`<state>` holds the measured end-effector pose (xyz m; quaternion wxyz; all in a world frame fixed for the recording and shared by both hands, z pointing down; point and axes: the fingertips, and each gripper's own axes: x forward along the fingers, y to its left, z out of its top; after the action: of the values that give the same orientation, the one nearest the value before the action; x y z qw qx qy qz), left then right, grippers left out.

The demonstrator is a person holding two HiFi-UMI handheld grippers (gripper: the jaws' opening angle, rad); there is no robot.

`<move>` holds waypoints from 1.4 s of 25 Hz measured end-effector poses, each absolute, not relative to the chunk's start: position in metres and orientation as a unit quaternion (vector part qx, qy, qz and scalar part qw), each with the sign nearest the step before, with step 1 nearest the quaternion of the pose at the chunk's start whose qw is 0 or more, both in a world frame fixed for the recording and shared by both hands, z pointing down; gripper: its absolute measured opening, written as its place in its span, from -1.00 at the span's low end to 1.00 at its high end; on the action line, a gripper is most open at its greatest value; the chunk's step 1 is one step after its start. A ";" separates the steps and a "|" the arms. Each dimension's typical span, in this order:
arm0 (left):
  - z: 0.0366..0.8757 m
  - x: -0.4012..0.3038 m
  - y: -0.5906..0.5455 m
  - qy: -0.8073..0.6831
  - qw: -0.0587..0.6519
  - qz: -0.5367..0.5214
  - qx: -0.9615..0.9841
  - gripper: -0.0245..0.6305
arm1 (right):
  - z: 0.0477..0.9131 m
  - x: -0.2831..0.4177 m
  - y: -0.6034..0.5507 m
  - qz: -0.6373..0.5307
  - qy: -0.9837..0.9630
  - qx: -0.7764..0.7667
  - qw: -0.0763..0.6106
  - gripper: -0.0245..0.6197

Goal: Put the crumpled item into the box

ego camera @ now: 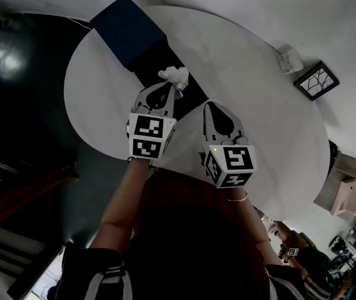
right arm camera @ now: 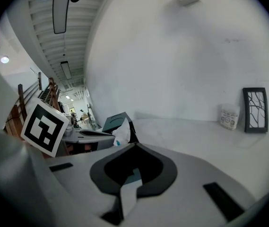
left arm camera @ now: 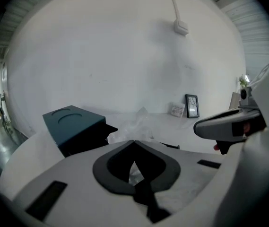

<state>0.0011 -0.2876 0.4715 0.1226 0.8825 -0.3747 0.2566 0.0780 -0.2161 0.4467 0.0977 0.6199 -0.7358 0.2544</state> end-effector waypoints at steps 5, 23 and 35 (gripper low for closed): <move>0.478 0.004 -0.287 -0.365 0.098 0.291 0.879 -0.85 | 0.450 0.079 -0.217 0.260 -0.736 0.617 0.100 -0.88; 0.499 0.007 -0.286 -0.342 0.094 0.347 0.868 -0.85 | 0.458 0.078 -0.218 0.272 -0.730 0.617 0.110 -0.88; 0.490 0.011 -0.285 -0.334 0.109 0.311 0.883 -0.85 | 0.458 0.076 -0.219 0.273 -0.730 0.617 0.110 -0.88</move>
<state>0.0109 -0.2852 0.4896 0.1085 0.8830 -0.3344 0.3110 0.0764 -0.2185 0.4576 0.1098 0.6170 -0.7299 0.2730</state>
